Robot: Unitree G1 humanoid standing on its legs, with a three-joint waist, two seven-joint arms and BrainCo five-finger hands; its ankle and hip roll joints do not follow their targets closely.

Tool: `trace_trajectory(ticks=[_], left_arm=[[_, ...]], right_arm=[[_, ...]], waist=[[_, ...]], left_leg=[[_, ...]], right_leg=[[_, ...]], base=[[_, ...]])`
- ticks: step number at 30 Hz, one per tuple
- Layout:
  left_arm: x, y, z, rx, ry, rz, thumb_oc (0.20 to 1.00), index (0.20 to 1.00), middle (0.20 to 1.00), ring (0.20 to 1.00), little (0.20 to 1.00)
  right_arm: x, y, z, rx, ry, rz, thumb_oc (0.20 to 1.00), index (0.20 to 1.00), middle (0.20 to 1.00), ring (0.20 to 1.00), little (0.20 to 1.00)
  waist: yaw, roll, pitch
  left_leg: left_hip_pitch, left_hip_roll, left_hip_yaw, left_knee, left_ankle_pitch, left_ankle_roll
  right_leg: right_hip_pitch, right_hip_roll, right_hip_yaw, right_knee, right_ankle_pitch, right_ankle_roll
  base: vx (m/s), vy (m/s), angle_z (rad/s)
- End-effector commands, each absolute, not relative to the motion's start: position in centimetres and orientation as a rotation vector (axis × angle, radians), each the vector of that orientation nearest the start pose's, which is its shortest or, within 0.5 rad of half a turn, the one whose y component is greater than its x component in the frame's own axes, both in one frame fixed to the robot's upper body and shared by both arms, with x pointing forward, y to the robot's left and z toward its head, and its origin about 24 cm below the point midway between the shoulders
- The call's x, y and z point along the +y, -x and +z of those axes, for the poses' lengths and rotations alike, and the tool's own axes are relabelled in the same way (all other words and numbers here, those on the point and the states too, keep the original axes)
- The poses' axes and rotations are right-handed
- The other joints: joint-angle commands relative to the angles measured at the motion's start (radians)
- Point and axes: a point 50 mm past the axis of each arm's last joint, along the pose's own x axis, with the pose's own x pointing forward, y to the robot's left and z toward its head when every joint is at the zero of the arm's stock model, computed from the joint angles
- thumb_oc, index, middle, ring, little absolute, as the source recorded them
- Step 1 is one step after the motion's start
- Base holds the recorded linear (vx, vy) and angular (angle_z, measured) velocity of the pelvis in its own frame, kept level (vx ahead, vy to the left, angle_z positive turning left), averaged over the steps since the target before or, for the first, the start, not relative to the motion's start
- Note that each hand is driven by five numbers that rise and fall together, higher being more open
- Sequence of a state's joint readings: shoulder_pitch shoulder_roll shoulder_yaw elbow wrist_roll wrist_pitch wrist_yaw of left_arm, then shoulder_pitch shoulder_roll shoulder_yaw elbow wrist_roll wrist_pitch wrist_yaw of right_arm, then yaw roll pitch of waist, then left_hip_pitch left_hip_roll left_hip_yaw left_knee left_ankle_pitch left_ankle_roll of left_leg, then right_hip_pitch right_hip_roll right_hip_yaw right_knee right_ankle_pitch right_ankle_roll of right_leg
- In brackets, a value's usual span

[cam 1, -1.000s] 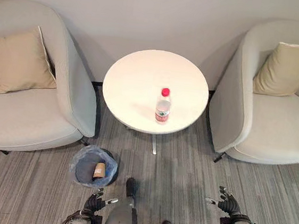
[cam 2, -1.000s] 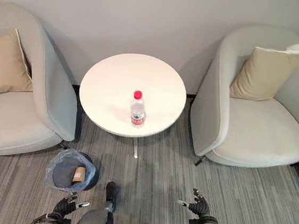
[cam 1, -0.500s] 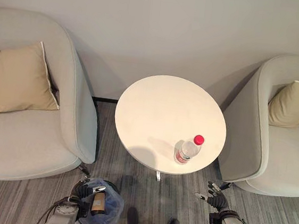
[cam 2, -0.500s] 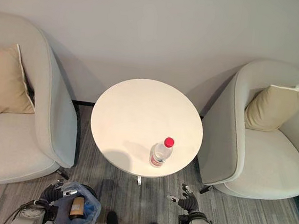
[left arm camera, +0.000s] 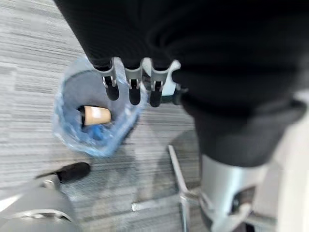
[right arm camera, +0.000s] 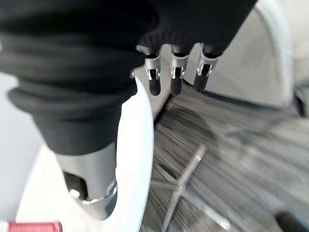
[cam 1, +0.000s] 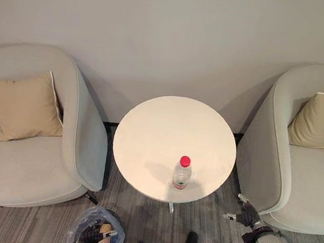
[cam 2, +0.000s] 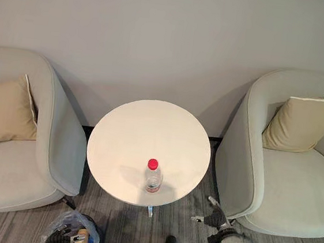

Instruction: Gather garbage on tea table into small bin, then transfer packed bag to large trash can.

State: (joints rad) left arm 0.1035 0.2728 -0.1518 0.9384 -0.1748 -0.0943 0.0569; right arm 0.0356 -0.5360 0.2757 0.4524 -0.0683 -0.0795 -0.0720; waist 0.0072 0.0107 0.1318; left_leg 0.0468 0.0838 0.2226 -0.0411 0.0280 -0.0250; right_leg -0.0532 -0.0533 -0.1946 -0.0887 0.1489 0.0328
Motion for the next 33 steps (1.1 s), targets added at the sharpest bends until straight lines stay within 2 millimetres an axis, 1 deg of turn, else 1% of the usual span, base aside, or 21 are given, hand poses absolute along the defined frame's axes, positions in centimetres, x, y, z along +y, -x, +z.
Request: trace_trajectory(ticks=[1,3,4,5,6,7,10,11,12,13,18,21,25,26,29,31,32,33], left_arm=[[24.6,-13.5,-13.1,0.879,-0.221,0.147,1.000,1.000,1.000,1.000,1.000],[24.3,-13.3,-13.3,0.887,-0.223,0.137,1.000,1.000,1.000,1.000,1.000],[24.1,-13.3,-13.3,0.886,-0.221,0.137,1.000,1.000,1.000,1.000,1.000],[24.1,-13.3,-13.3,0.886,-0.221,0.137,1.000,1.000,1.000,1.000,1.000],[23.9,-13.2,-13.4,0.889,-0.218,0.133,1.000,1.000,1.000,1.000,1.000],[23.8,-13.2,-13.4,0.890,-0.214,0.131,1.000,1.000,1.000,1.000,1.000],[23.5,-13.1,-13.6,0.895,-0.211,0.125,1.000,1.000,1.000,1.000,1.000],[23.3,-12.9,-13.7,0.905,-0.211,0.117,1.000,1.000,1.000,1.000,1.000],[23.3,-12.7,-13.8,0.912,-0.210,0.116,1.000,1.000,1.000,1.000,1.000],[23.3,-12.7,-13.8,0.912,-0.210,0.116,1.000,1.000,1.000,1.000,1.000],[22.8,-11.5,-14.3,0.943,-0.199,0.108,1.000,1.000,1.000,1.000,1.000],[22.9,-11.0,-14.5,0.959,-0.199,0.110,1.000,1.000,1.000,1.000,1.000],[22.9,-10.5,-14.6,0.972,-0.199,0.111,1.000,1.000,1.000,1.000,1.000],[23.0,-10.1,-14.7,0.986,-0.201,0.111,1.000,1.000,1.000,1.000,1.000],[23.1,-10.1,-14.6,0.982,-0.200,0.115,1.000,1.000,1.000,1.000,1.000],[23.1,-10.1,-14.6,0.979,-0.201,0.114,1.000,1.000,1.000,1.000,1.000],[23.2,-10.5,-14.4,0.966,-0.201,0.117,1.000,1.000,1.000,1.000,1.000],[23.3,-10.7,-14.3,0.958,-0.207,0.122,1.000,1.000,1.000,1.000,1.000]], right_arm=[[-22.2,-23.3,-1.6,0.246,0.711,0.233,1.000,1.000,1.000,1.000,1.000],[-20.7,-24.0,0.1,0.143,0.733,0.305,1.000,1.000,1.000,1.000,1.000],[-20.3,-24.1,0.4,0.122,0.733,0.322,1.000,1.000,1.000,1.000,1.000],[-20.3,-24.1,0.4,0.122,0.733,0.322,1.000,1.000,1.000,1.000,1.000],[-19.4,-24.4,0.9,0.090,0.727,0.355,1.000,1.000,1.000,1.000,1.000],[-19.0,-24.6,1.1,0.075,0.721,0.369,1.000,1.000,1.000,1.000,1.000],[-18.2,-24.8,1.1,0.063,0.708,0.393,1.000,1.000,1.000,1.000,1.000],[-17.3,-25.0,1.1,0.049,0.695,0.415,1.000,1.000,1.000,1.000,1.000],[-17.0,-25.1,1.2,0.042,0.689,0.423,1.000,1.000,1.000,1.000,1.000],[-16.9,-25.1,1.2,0.042,0.689,0.423,1.000,1.000,1.000,1.000,1.000],[-14.9,-25.9,1.0,0.026,0.637,0.450,1.000,1.000,1.000,1.000,1.000],[-14.3,-26.3,0.8,0.036,0.625,0.450,1.000,1.000,1.000,1.000,1.000],[-14.0,-26.7,0.4,0.053,0.622,0.442,1.000,1.000,1.000,1.000,1.000],[-13.9,-26.9,0.3,0.064,0.617,0.437,1.000,1.000,1.000,1.000,1.000],[-13.7,-27.2,0.2,0.073,0.606,0.429,1.000,1.000,1.000,1.000,1.000],[-13.4,-27.8,0.2,0.078,0.589,0.410,1.000,1.000,1.000,1.000,1.000],[-13.2,-28.3,0.5,0.070,0.581,0.395,0.200,0.200,0.200,0.200,0.200],[-13.2,-28.6,0.9,0.057,0.576,0.382,0.200,0.200,0.200,0.200,0.200]], waist=[[-0.002,-0.028,0.013],[0.001,-0.019,0.005],[0.002,-0.017,0.003],[0.001,-0.017,0.003],[0.006,-0.013,-0.001],[0.009,-0.011,-0.002],[0.013,-0.007,-0.004],[0.021,-0.004,-0.008],[0.025,-0.003,-0.009],[0.024,-0.003,-0.009],[0.046,0.009,-0.013],[0.058,0.013,-0.012],[0.073,0.016,-0.010],[0.084,0.018,-0.006],[0.096,0.020,-0.002],[0.113,0.024,0.007],[0.127,0.026,0.016],[0.136,0.027,0.020]], left_leg=[[-0.044,0.008,-0.053,0.050,-0.041,-0.039],[-0.034,0.013,-0.057,0.024,-0.019,-0.051],[-0.033,0.014,-0.059,0.017,-0.014,-0.053],[-0.033,0.014,-0.059,0.017,-0.014,-0.053],[-0.031,0.015,-0.063,0.007,-0.005,-0.056],[-0.031,0.016,-0.066,0.001,0.000,-0.058],[-0.029,0.017,-0.073,-0.009,0.009,-0.061],[-0.028,0.015,-0.079,-0.019,0.014,-0.063],[-0.027,0.015,-0.083,-0.021,0.016,-0.063],[-0.027,0.014,-0.084,-0.022,0.016,-0.063],[-0.022,0.010,-0.098,-0.033,0.020,-0.064],[-0.024,0.004,-0.107,-0.036,0.020,-0.063],[-0.028,-0.002,-0.116,-0.036,0.019,-0.062],[-0.031,-0.008,-0.124,-0.037,0.017,-0.059],[-0.036,-0.013,-0.130,-0.037,0.015,-0.057],[-0.048,-0.021,-0.141,-0.036,0.015,-0.054],[-0.061,-0.025,-0.150,-0.034,0.016,-0.051],[-0.069,-0.029,-0.158,-0.034,0.017,-0.050]], right_leg=[[0.104,-0.045,-0.008,0.088,-0.255,0.066],[0.128,-0.035,-0.022,0.059,-0.258,0.061],[0.134,-0.033,-0.028,0.051,-0.258,0.061],[0.134,-0.033,-0.028,0.051,-0.258,0.061],[0.141,-0.029,-0.036,0.042,-0.259,0.059],[0.144,-0.027,-0.039,0.038,-0.259,0.057],[0.150,-0.023,-0.044,0.029,-0.258,0.054],[0.158,-0.020,-0.050,0.019,-0.258,0.053],[0.161,-0.019,-0.054,0.015,-0.258,0.052],[0.162,-0.019,-0.055,0.014,-0.258,0.052],[0.175,-0.018,-0.071,0.005,-0.262,0.049],[0.178,-0.021,-0.084,0.002,-0.262,0.051],[0.179,-0.026,-0.095,0.002,-0.262,0.053],[0.178,-0.030,-0.102,0.002,-0.260,0.055],[0.176,-0.035,-0.112,0.004,-0.259,0.058],[0.170,-0.042,-0.122,0.007,-0.257,0.061],[0.161,-0.048,-0.131,0.012,-0.255,0.062],[0.157,-0.053,-0.138,0.017,-0.257,0.063]], base=[[-0.03,-0.050,0.09],[-0.03,-0.045,0.07],[-0.02,-0.017,0.16],[-0.02,-0.017,0.17],[-0.02,-0.017,0.11],[-0.02,-0.021,0.07],[0.00,-0.011,0.14],[0.01,-0.015,0.23],[0.01,-0.011,0.18],[0.02,0.002,0.11],[0.03,0.017,0.18],[0.02,0.024,0.13],[0.02,0.034,0.12],[0.02,0.049,0.09],[0.01,0.051,0.19],[-0.02,0.083,0.24],[-0.04,0.093,0.27],[-0.03,0.087,0.24]])
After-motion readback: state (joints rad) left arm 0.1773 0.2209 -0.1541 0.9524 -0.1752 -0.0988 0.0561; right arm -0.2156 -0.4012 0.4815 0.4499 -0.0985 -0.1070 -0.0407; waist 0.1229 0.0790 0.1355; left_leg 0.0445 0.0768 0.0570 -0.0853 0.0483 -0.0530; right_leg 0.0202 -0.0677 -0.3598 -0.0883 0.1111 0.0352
